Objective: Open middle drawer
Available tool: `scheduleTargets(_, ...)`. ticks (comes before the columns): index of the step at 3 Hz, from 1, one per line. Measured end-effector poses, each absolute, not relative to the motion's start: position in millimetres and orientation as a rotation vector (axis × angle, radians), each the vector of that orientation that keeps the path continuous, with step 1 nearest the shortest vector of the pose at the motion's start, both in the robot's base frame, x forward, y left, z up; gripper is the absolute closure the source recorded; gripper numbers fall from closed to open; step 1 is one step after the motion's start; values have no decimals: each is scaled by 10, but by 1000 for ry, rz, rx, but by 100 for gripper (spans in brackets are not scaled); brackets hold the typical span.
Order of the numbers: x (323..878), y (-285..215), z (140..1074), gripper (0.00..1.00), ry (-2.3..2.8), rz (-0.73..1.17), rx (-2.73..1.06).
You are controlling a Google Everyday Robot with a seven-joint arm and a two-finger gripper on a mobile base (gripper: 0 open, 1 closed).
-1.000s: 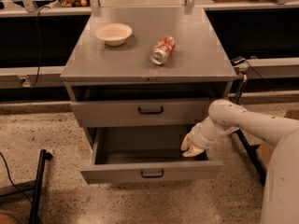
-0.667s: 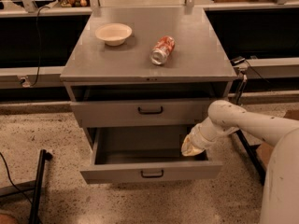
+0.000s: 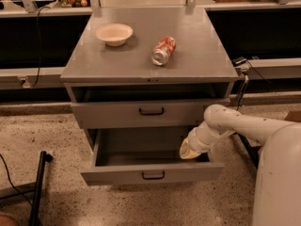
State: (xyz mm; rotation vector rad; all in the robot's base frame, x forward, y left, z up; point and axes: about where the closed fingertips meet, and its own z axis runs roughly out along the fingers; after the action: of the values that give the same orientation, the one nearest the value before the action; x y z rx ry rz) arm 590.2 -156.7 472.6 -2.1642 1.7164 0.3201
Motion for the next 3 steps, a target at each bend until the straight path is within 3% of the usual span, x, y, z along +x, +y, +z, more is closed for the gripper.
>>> scheduleTargets(3, 6143, -1485, 4326, 100, 1761, 275, -2112)
